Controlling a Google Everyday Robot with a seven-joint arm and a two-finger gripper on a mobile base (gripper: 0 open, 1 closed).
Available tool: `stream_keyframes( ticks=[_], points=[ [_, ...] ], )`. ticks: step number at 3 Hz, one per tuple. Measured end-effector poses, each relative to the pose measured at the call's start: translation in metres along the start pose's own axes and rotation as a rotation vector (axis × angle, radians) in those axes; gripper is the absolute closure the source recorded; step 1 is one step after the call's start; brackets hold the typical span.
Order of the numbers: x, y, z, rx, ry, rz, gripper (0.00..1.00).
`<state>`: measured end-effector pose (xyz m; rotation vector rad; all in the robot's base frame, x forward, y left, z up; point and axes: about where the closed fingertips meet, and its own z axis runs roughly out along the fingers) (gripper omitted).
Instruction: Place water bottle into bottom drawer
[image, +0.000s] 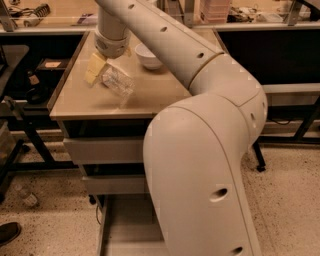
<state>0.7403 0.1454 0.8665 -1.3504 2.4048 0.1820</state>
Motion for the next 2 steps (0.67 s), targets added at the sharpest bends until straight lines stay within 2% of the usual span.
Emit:
stream_keyframes(
  ticks=[2],
  points=[
    [-0.002,-0.009,0.026,-0.023,0.027,0.022,0.00]
  ],
)
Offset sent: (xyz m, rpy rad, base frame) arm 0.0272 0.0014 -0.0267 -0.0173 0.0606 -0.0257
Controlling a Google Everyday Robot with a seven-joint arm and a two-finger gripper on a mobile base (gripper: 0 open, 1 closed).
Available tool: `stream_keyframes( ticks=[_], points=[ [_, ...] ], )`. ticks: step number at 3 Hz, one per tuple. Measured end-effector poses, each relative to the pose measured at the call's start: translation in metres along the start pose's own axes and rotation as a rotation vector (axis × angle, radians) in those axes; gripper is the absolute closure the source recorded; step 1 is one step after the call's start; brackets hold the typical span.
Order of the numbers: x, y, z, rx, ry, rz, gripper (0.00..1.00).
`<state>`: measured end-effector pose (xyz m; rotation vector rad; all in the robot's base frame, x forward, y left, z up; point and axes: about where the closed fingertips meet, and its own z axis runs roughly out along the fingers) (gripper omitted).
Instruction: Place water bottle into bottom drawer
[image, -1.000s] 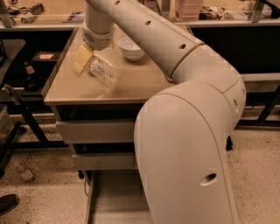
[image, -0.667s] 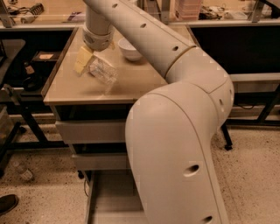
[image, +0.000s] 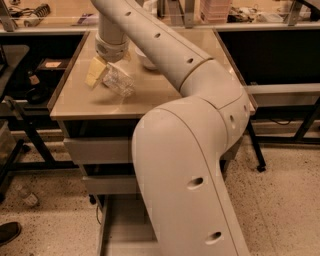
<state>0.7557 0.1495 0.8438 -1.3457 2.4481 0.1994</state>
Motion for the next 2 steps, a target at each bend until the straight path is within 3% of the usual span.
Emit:
stream_keyframes(
  ticks=[1,2],
  points=[
    [0.0001,-0.0043,0.0096,-0.008,0.012,0.009,0.00],
    [-0.0001,-0.0046,0.0098,-0.008,0.012,0.009,0.19]
  ],
)
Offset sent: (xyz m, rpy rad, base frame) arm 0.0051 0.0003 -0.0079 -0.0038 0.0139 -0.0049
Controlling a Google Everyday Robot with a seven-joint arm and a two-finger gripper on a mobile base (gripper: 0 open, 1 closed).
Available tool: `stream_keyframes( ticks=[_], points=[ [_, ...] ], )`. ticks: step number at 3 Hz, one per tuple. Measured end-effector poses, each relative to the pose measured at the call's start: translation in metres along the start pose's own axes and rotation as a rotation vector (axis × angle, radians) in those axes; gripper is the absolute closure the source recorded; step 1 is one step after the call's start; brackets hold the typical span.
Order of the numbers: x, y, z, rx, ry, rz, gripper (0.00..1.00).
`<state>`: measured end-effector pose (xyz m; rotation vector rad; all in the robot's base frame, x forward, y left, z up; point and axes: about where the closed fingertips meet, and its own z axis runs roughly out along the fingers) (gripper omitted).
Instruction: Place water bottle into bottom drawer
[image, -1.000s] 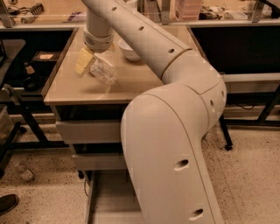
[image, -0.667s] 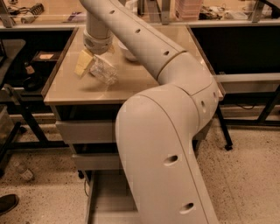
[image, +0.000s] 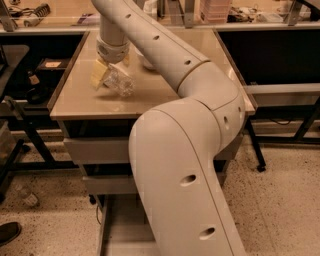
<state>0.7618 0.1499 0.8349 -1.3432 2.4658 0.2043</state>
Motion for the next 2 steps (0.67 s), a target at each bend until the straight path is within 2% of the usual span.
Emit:
stream_keyframes(
  ticks=[2],
  points=[
    [0.0000,0.0000,0.0000,0.000,0.000,0.000,0.65]
  ],
)
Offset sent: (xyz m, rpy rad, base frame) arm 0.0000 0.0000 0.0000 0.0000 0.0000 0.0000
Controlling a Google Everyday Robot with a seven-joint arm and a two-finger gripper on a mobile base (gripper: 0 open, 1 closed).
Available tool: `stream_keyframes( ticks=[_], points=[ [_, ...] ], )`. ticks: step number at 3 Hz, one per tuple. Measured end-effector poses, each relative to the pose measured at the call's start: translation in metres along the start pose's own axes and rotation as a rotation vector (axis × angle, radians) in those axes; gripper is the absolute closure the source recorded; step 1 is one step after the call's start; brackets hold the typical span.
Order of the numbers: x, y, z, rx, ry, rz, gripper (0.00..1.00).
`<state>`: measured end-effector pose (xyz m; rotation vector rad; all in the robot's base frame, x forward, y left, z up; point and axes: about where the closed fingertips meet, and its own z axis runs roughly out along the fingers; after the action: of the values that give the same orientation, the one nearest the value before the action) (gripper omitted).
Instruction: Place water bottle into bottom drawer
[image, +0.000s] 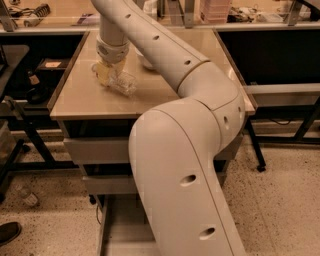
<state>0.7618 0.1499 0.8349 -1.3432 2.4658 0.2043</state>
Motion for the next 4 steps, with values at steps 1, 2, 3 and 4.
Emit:
stream_keyframes(
  ticks=[1,2,3,4],
  points=[
    [0.000,0.000,0.000,0.000,0.000,0.000,0.88],
    [0.001,0.004,-0.005,-0.005,-0.013,-0.024,1.00],
    [0.014,0.011,-0.022,0.004,-0.028,-0.015,1.00],
    [0.042,0.025,-0.038,0.018,-0.019,0.011,1.00]
  ],
)
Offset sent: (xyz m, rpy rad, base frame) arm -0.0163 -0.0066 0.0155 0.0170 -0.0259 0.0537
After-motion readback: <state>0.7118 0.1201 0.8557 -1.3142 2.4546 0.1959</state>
